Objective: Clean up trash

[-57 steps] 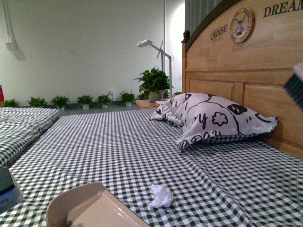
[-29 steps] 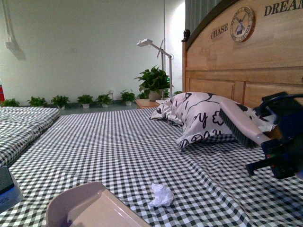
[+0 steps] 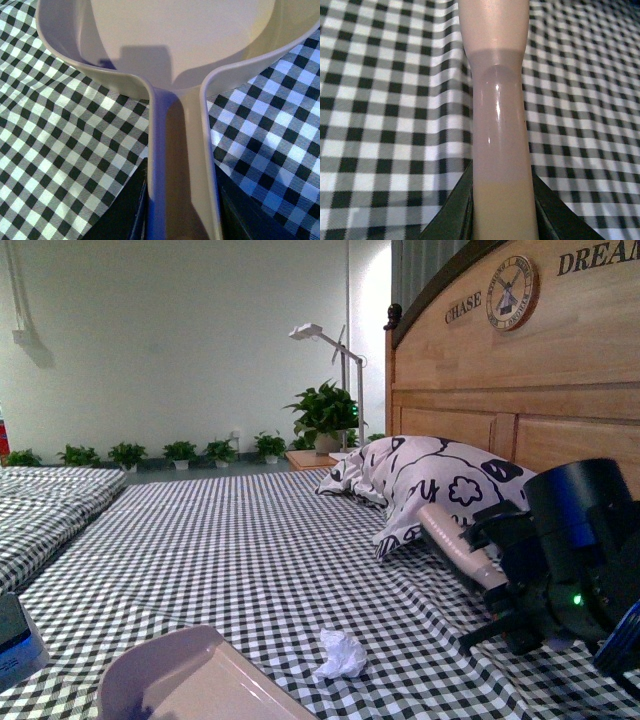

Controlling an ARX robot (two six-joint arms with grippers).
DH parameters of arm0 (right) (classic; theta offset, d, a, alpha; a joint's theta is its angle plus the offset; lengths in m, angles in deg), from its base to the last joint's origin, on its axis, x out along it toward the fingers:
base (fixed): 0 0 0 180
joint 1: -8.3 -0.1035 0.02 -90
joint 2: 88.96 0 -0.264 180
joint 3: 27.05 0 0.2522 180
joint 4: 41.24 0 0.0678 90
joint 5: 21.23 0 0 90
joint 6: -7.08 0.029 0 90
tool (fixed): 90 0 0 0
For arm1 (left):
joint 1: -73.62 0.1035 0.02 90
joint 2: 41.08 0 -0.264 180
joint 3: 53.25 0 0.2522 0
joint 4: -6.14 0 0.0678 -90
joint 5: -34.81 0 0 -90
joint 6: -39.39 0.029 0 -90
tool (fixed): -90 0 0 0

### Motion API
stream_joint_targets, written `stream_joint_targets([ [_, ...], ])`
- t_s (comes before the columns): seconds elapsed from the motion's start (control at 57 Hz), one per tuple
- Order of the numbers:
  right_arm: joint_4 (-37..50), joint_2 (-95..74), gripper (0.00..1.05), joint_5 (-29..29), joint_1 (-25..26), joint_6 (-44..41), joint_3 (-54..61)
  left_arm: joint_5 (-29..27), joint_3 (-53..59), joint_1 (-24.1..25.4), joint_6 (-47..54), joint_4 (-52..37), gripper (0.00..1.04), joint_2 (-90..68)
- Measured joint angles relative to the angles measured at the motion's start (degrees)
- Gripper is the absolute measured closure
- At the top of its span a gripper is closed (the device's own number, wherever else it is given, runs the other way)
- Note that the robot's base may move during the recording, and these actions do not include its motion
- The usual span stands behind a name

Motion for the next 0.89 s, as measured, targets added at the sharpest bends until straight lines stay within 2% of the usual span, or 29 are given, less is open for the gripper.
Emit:
stream_joint_targets([
  [0.508, 2.51, 0.28, 0.85, -6.99, -4.92, -0.87, 8.55, -0.02, 0.0, 0.0, 0.0, 0.0, 0.77, 0.0],
  [0.579, 2.69, 2.4, 0.85, -10.27, -6.21, -1.07, 10.73, -0.02, 0.0, 0.0, 0.0, 0.0, 0.77, 0.0],
  [0.719, 0.22, 10.16, 0.85, -20.39, -8.33, -2.14, 15.74, 0.0, 0.0, 0.0, 0.0, 0.0, 0.77, 0.0],
  [0.894, -6.6, 21.09, 0.85, -32.74, -7.54, -3.61, 20.7, 0.0, 0.0, 0.0, 0.0, 0.0, 0.77, 0.0],
])
